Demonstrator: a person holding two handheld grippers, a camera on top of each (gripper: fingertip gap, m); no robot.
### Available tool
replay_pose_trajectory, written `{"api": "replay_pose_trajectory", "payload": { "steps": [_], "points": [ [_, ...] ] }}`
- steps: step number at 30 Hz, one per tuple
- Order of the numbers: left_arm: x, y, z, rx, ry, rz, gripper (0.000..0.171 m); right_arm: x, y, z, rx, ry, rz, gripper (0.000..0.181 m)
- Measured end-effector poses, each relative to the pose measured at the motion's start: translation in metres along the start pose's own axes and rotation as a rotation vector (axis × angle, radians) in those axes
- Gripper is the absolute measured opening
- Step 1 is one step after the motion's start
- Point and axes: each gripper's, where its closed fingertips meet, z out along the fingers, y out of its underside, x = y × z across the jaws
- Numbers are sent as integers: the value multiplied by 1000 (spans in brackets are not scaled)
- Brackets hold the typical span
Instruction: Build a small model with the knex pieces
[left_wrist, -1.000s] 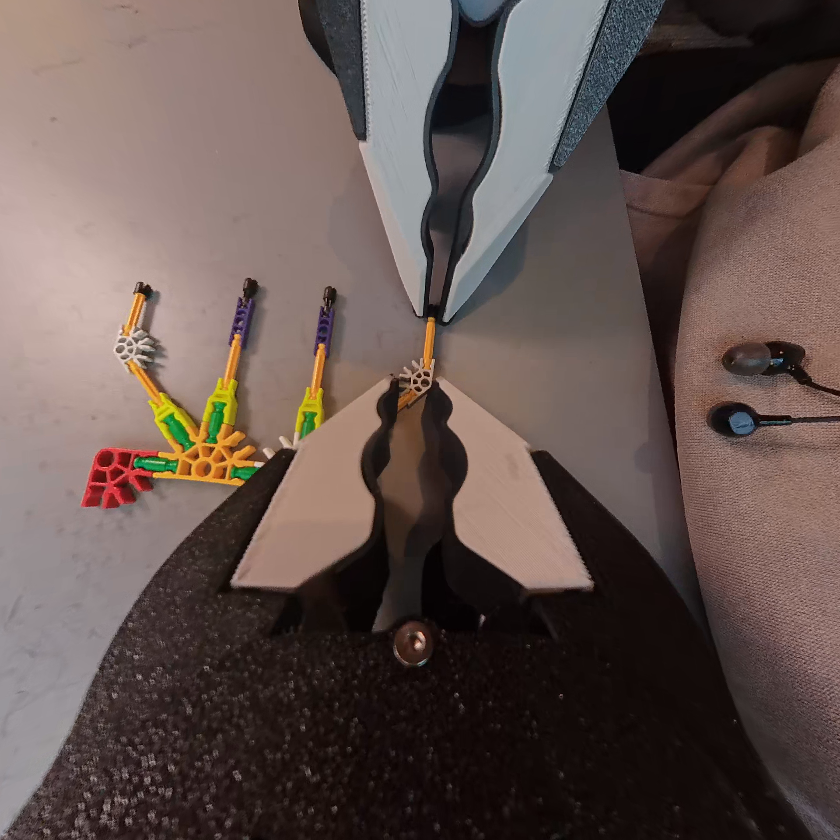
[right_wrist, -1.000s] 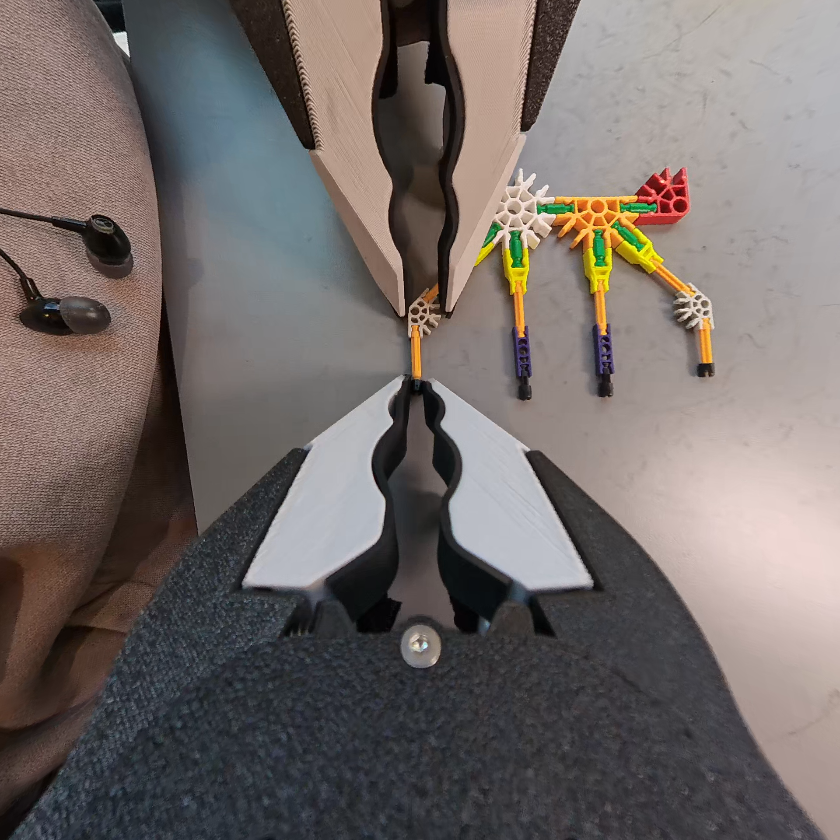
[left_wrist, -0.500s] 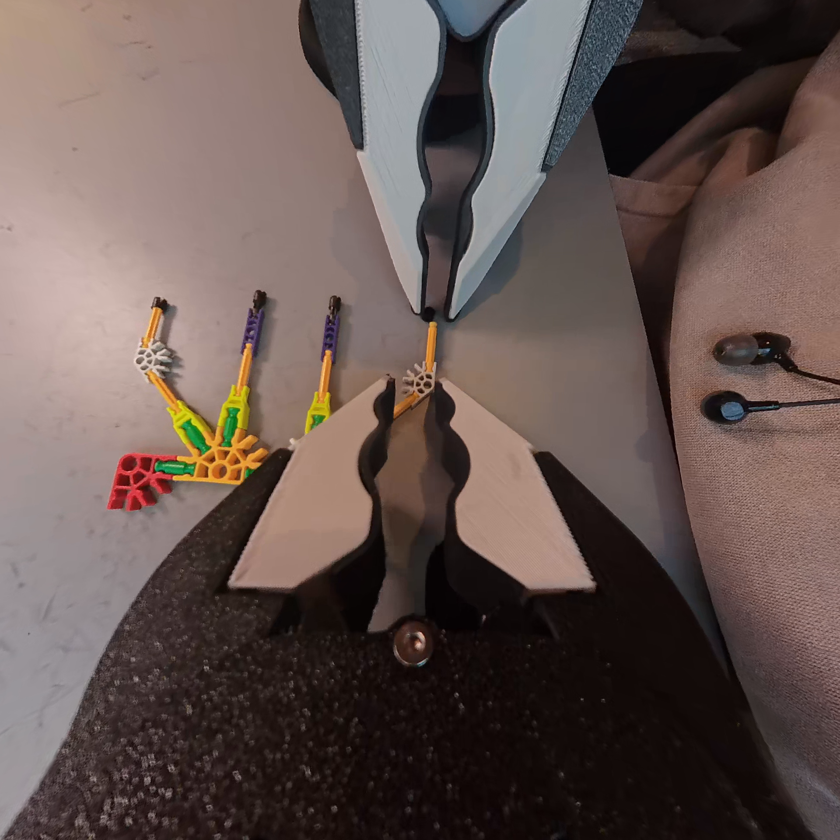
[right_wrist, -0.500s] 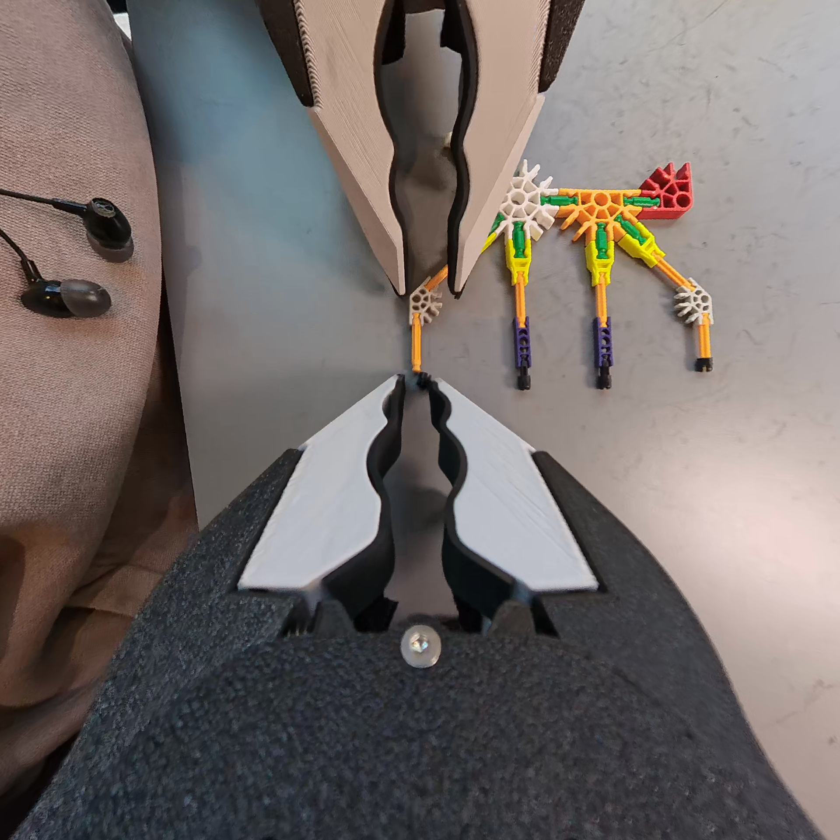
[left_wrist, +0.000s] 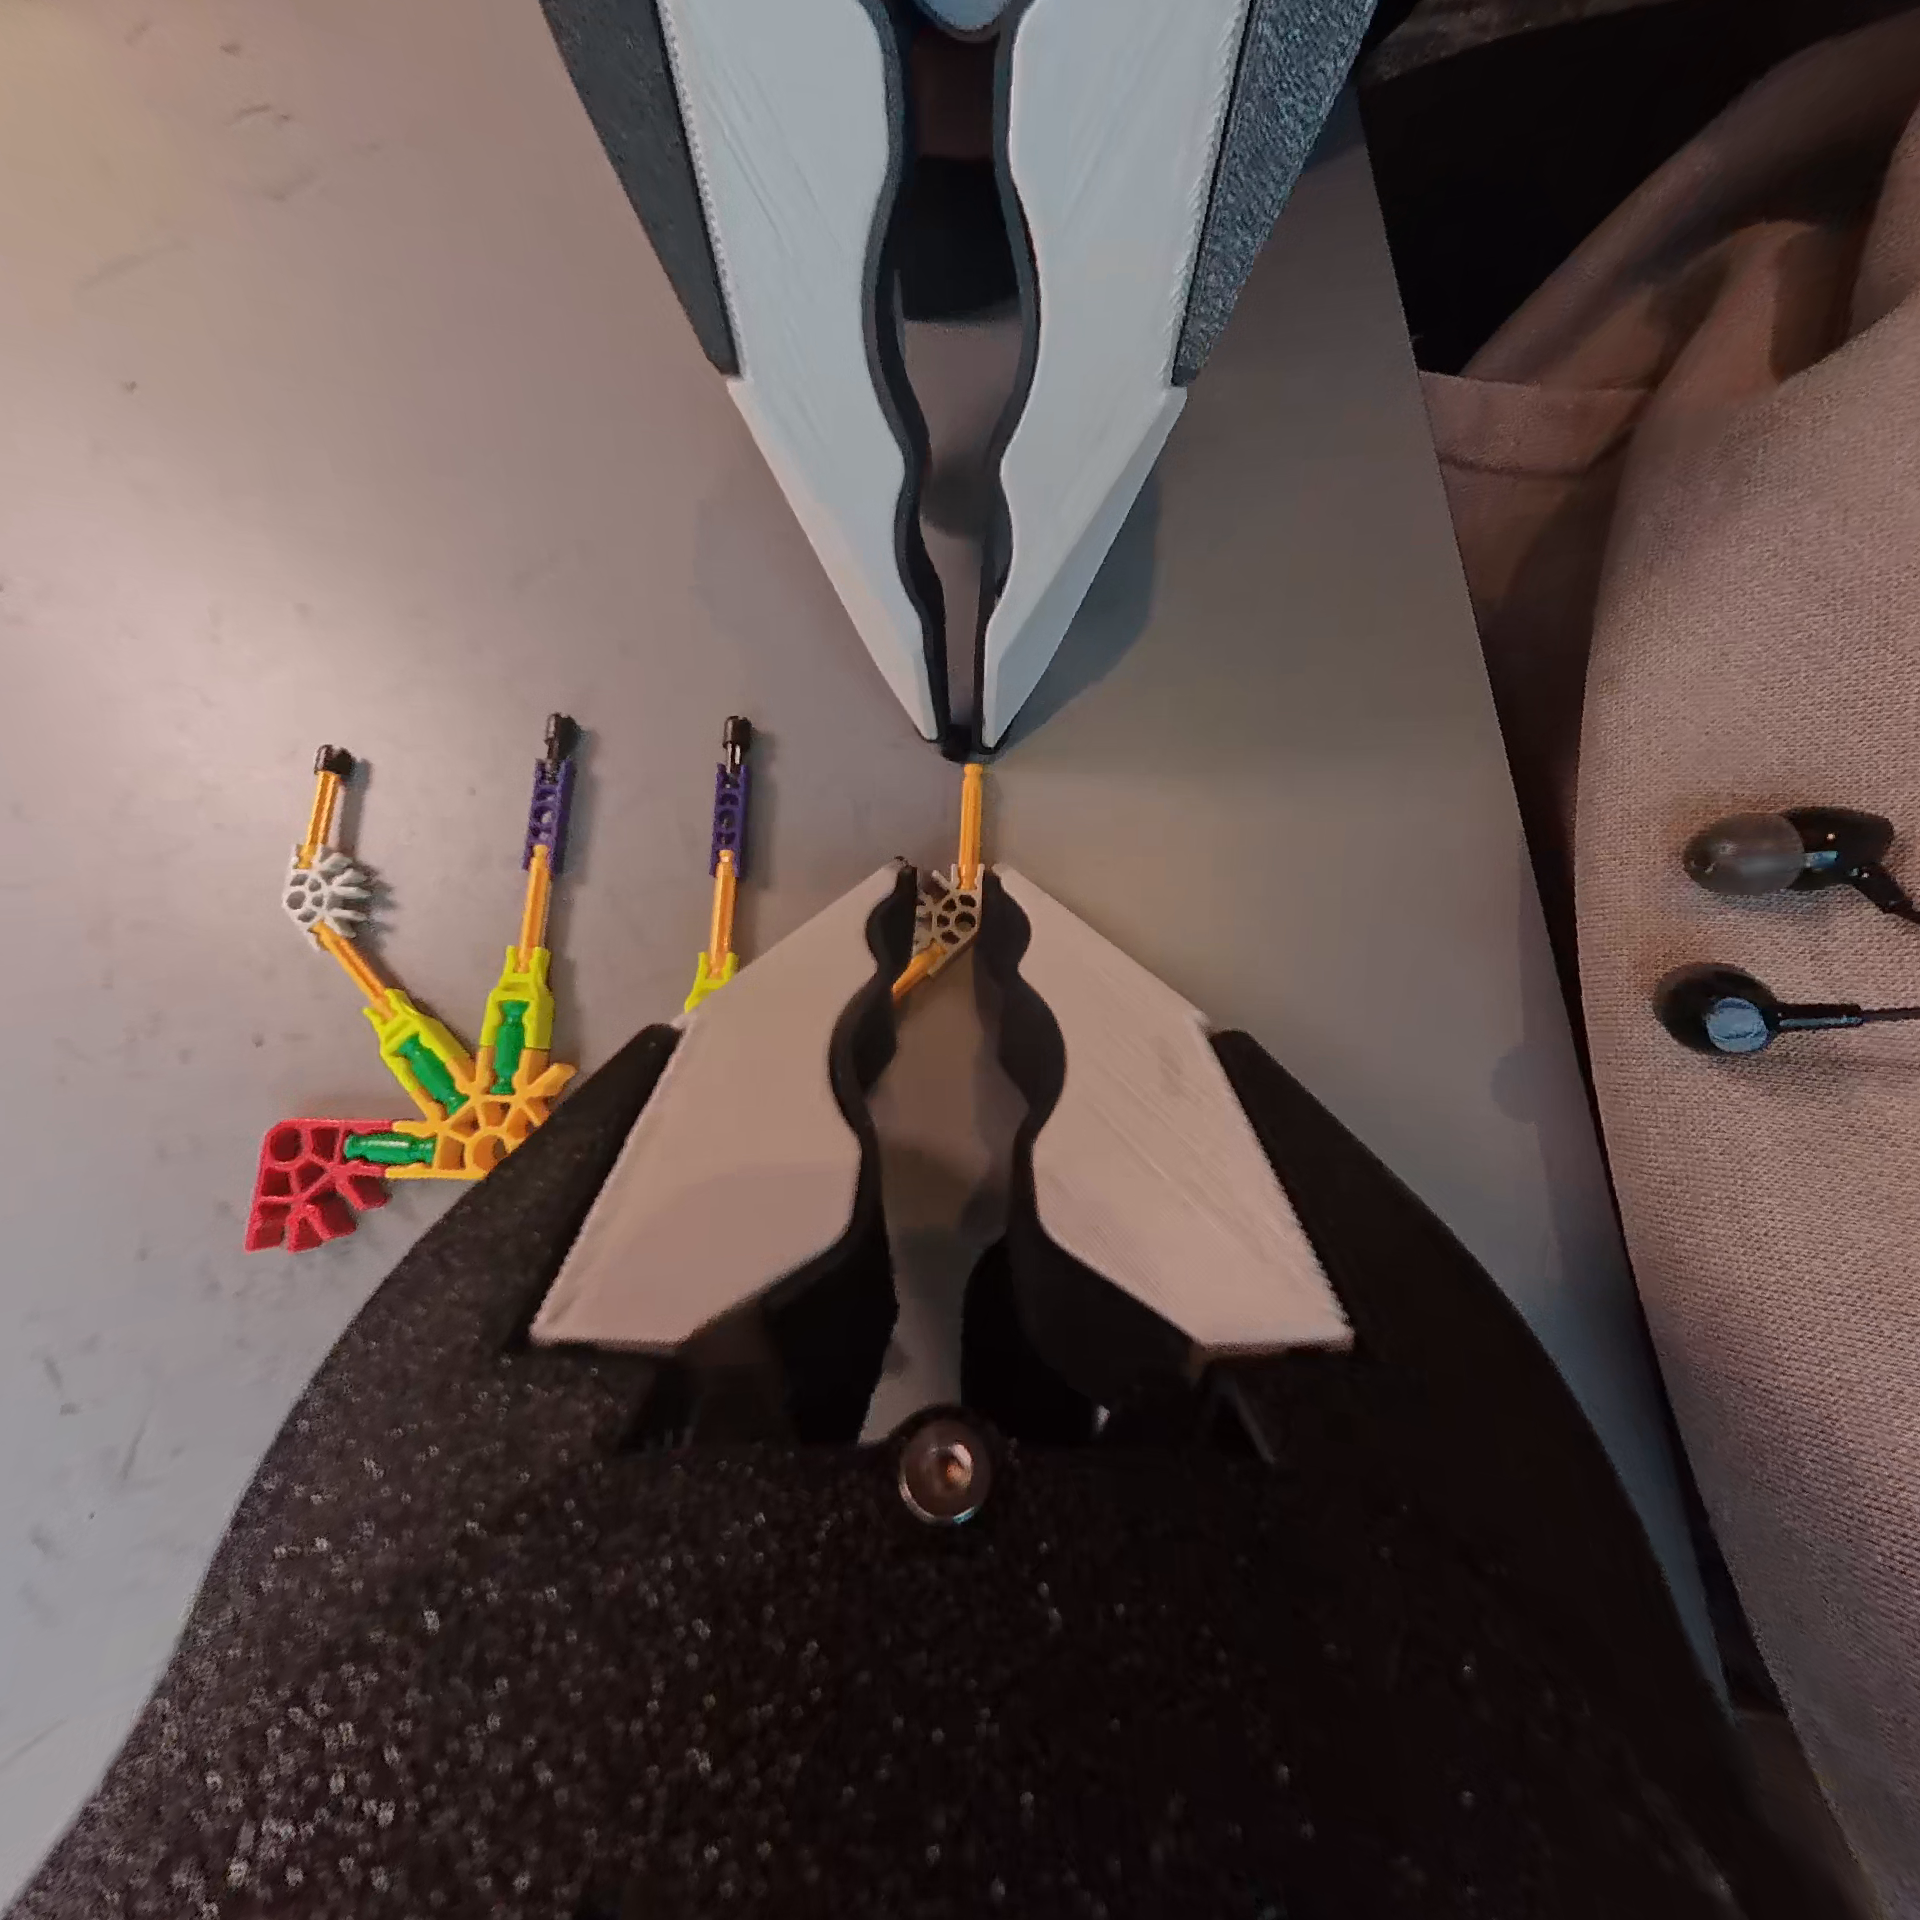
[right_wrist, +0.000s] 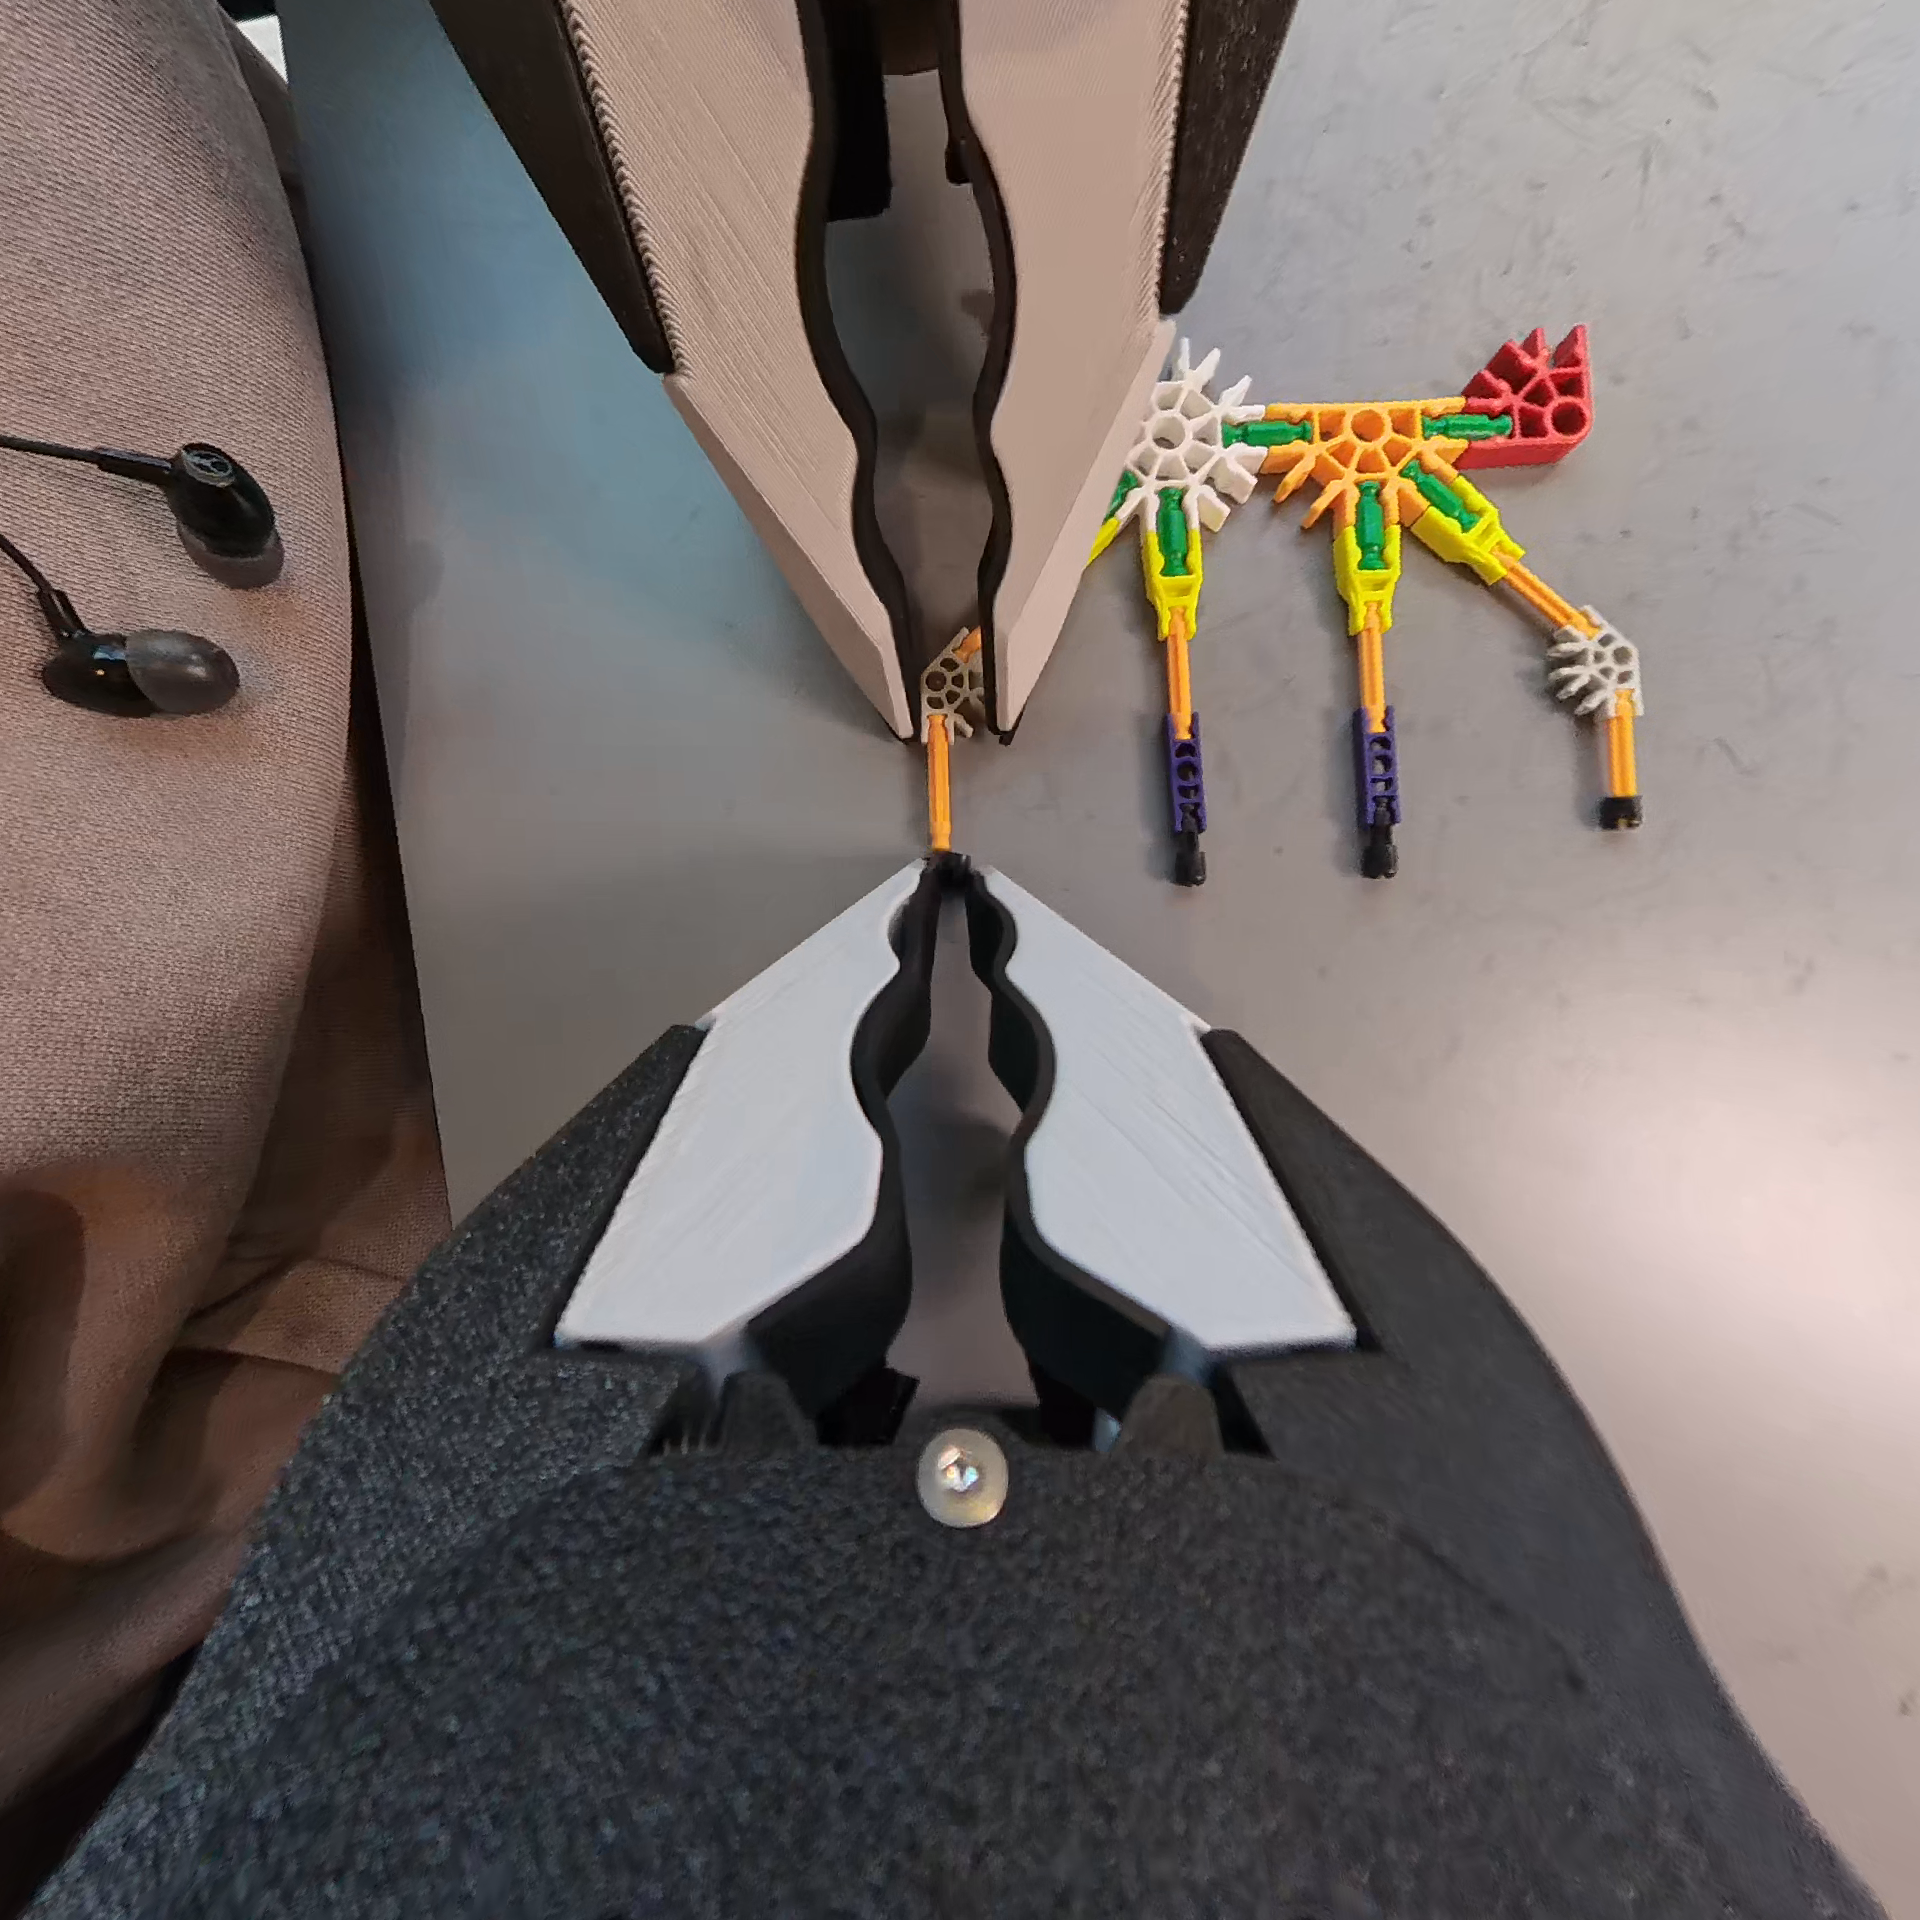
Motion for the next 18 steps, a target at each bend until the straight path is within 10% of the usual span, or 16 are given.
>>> {"api": "replay_pose_trajectory", "payload": {
  "steps": [18],
  "points": [
    [1, -3, 1, 40, 15, -38, 11, -2, 0, 0, 35, -29, -27, 3]
  ]
}}
